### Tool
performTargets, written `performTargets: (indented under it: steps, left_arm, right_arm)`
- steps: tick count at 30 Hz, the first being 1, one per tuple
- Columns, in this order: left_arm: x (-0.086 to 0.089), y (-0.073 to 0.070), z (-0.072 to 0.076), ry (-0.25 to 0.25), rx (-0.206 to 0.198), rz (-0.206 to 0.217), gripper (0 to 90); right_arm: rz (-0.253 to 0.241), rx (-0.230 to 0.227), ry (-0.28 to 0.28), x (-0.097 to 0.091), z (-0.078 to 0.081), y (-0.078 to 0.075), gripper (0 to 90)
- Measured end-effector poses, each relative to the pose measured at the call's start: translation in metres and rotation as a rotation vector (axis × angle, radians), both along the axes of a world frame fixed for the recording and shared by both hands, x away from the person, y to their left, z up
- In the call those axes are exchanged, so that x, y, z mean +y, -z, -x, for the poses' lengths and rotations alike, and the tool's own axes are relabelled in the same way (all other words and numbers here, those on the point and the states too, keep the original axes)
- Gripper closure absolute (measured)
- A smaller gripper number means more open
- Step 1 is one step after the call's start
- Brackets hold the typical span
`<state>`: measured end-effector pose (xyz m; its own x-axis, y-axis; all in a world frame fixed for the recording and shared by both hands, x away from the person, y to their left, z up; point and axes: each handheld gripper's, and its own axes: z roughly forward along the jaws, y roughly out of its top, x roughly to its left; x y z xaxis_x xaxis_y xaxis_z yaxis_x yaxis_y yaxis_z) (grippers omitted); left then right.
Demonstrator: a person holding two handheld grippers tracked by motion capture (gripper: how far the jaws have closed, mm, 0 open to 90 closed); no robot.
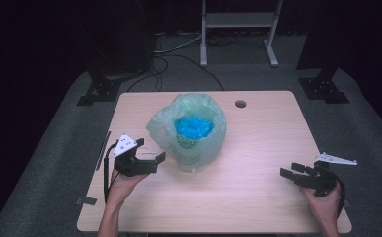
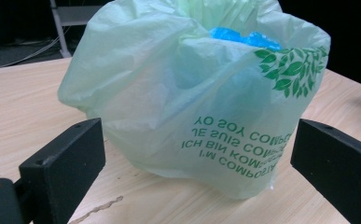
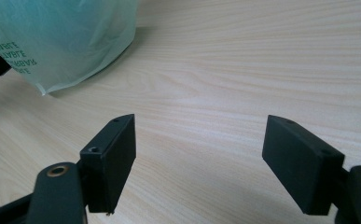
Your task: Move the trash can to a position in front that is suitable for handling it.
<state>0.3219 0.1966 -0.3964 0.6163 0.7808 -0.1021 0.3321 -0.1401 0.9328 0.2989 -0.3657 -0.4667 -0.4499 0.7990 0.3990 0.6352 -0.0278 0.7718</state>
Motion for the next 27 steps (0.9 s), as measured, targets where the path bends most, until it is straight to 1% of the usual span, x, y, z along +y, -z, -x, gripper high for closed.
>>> performTargets:
  steps: [2, 5, 6, 9, 10, 12, 14, 16, 20, 23, 25, 27]
  left_arm:
    - [-0.001, -0.002, 0.0, -0.004, 0.001, 0.03, 1.8]
    - [-0.003, -0.006, 0.001, -0.008, -0.001, 0.031, 1.8]
    - [-0.006, -0.008, 0.0, -0.005, 0.0, 0.05, 1.8]
    - [-0.01, -0.011, -0.001, -0.007, -0.004, 0.058, 1.8]
    - [-0.012, -0.012, -0.003, -0.014, -0.01, 0.058, 1.8]
    - [-0.016, -0.016, -0.007, -0.014, -0.021, 0.075, 1.8]
    - [-0.019, -0.02, -0.012, -0.017, -0.018, 0.085, 1.8]
    - [-0.023, -0.025, -0.016, -0.019, -0.024, 0.095, 1.8]
    - [-0.026, -0.036, -0.026, -0.038, -0.008, 0.107, 1.8]
    - [-0.029, -0.042, -0.037, -0.073, 0.008, 0.089, 3.6]
    - [-0.032, -0.042, -0.044, -0.088, 0.023, 0.082, 3.8]
    - [-0.036, -0.04, -0.051, -0.099, 0.04, 0.047, 4.4]
  right_arm:
    - [0.0, -0.005, 0.0, 0.0, -0.001, -0.001, 24.0]
    - [-0.002, -0.009, 0.0, 0.0, -0.002, -0.001, 23.8]
    - [-0.002, -0.016, 0.001, 0.0, -0.003, -0.002, 23.2]
    - [-0.005, -0.023, 0.005, -0.001, -0.003, -0.004, 23.2]
    - [-0.01, -0.025, 0.004, -0.001, -0.002, -0.005, 23.2]
    - [-0.014, -0.027, 0.006, 0.0, -0.001, -0.006, 23.2]
    - [-0.006, -0.028, 0.006, 0.002, 0.001, -0.007, 23.2]
    - [-0.006, -0.033, 0.005, 0.002, 0.002, -0.009, 23.2]
    - [-0.003, -0.056, 0.009, 0.003, 0.004, -0.014, 23.6]
    - [-0.001, -0.067, 0.011, 0.005, 0.004, -0.017, 23.7]
    - [-0.001, -0.062, 0.001, 0.008, 0.004, -0.017, 23.7]
    - [-0.002, -0.057, 0.001, 0.009, 0.004, -0.016, 23.8]
